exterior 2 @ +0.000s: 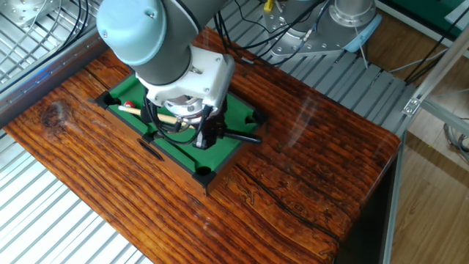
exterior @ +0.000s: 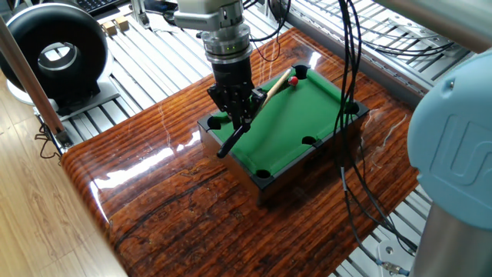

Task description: Hit the pool ball

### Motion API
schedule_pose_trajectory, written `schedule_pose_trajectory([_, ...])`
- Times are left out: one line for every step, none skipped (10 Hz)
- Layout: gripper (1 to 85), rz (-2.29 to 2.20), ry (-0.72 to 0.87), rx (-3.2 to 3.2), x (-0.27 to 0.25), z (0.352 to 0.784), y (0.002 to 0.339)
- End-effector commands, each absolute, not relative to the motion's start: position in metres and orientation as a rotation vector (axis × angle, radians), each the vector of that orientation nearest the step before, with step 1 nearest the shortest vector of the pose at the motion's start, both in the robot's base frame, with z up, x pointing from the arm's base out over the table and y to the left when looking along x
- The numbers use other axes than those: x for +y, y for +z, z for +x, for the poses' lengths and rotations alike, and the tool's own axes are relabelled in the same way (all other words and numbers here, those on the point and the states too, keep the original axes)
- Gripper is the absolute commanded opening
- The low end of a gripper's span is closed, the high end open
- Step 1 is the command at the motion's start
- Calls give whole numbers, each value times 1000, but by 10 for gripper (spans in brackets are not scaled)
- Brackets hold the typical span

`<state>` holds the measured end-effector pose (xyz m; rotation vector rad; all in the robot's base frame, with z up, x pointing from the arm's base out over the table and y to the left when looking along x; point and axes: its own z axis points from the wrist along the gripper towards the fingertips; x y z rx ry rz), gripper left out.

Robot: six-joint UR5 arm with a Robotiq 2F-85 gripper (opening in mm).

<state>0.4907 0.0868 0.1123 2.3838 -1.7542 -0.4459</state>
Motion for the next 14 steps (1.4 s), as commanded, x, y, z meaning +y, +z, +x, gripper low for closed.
schedule_pose_trajectory([10,2349,-561,-1803,113,481,123])
schedule_pose_trajectory([10,2348,-594,-1820,120,478,124])
schedule_pose_trajectory([10,2357,-622,-1819,120,477,121])
schedule_pose_trajectory([10,2358,-639,-1812,120,474,122])
schedule_pose_trajectory([10,2357,-649,-1817,122,473,122])
schedule_pose_trajectory([10,2360,-646,-1814,119,474,121])
schedule_pose_trajectory([10,2368,-640,-1805,114,474,118])
schedule_pose_trajectory([10,2377,-618,-1783,105,474,115])
schedule_pose_trajectory([10,2393,-544,-1751,90,479,111])
schedule_pose_trajectory([10,2406,-451,-1719,75,487,107])
schedule_pose_trajectory([10,2401,-339,-1681,56,495,106])
schedule_pose_trajectory([10,2373,-301,-1686,52,494,109])
schedule_pose_trajectory([10,2350,-348,-1716,60,488,112])
schedule_pose_trajectory([10,2347,-385,-1733,69,487,114])
